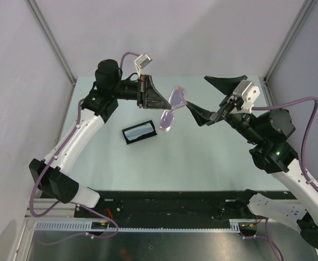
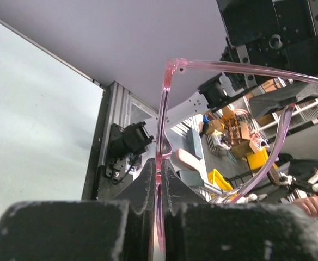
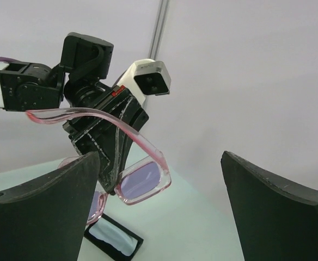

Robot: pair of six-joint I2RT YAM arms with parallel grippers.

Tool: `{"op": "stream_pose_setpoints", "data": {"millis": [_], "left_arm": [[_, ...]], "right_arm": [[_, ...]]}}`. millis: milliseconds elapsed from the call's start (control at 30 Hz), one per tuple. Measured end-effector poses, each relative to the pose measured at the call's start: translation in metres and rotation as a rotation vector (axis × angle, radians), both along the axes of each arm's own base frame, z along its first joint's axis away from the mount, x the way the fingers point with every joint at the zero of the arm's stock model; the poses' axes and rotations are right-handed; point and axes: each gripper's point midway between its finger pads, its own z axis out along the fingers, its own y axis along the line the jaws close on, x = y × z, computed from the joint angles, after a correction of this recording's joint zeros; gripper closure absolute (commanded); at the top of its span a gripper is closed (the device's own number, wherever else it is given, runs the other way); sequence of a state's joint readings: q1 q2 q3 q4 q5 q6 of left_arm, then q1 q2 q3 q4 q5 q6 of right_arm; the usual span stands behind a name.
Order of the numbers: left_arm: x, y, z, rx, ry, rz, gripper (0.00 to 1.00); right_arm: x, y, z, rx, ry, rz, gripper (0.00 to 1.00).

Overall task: Organize the sunglasses
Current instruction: Fold the left temple of the sunglasses with the sunglasses.

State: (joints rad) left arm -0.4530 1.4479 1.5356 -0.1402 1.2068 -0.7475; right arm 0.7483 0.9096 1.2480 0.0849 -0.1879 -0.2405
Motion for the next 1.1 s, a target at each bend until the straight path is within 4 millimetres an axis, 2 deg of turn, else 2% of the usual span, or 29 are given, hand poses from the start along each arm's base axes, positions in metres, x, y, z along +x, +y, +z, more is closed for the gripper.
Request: {"op": "stream_pose_setpoints", "data": {"millis": [100,133,167,233,267,333,367,533,800,967,1100], "left_arm": [[0.009,0.002,-0.001,0.001,-0.005,0.038,0.99],[0.012,0.003,-0.001,0.002,-0.006,0.052,1.0],[0.016,0.003,-0.001,0.003,-0.007,0.072,1.0],[0.022,0.004,-0.001,0.004,-0.007,0.1,1.0],[0.025,0.004,-0.001,0.004,-0.007,0.115,1.0],[0.029,0.005,-0.002,0.006,-0.007,0.138,1.0],[0.031,0.005,-0.002,0.006,-0.007,0.148,1.0],[0.039,0.004,-0.002,0.008,0.002,0.196,0.99],[0.05,0.004,-0.001,0.009,0.01,0.266,1.0],[0.047,0.005,0.003,0.004,0.021,0.264,1.0],[0.035,0.006,0.011,-0.008,0.036,0.228,1.0]], "right_arm": [[-0.001,-0.003,-0.002,-0.003,0.01,-0.008,0.02],[-0.002,-0.004,-0.001,-0.001,0.009,-0.011,0.06],[-0.002,-0.005,0.0,0.002,0.008,-0.012,0.13],[-0.005,-0.007,0.002,0.006,0.003,-0.01,0.36],[-0.006,-0.007,0.002,0.008,0.003,-0.005,0.52],[-0.009,-0.005,0.002,0.01,0.007,0.017,0.61],[-0.01,-0.003,0.001,0.012,0.014,0.031,0.69],[-0.009,0.014,-0.009,-0.001,0.062,0.097,0.71],[-0.003,0.057,-0.034,-0.033,0.153,0.226,0.83],[0.005,0.071,-0.043,-0.043,0.169,0.244,0.91],[0.009,0.072,-0.043,-0.045,0.159,0.236,0.92]]}}
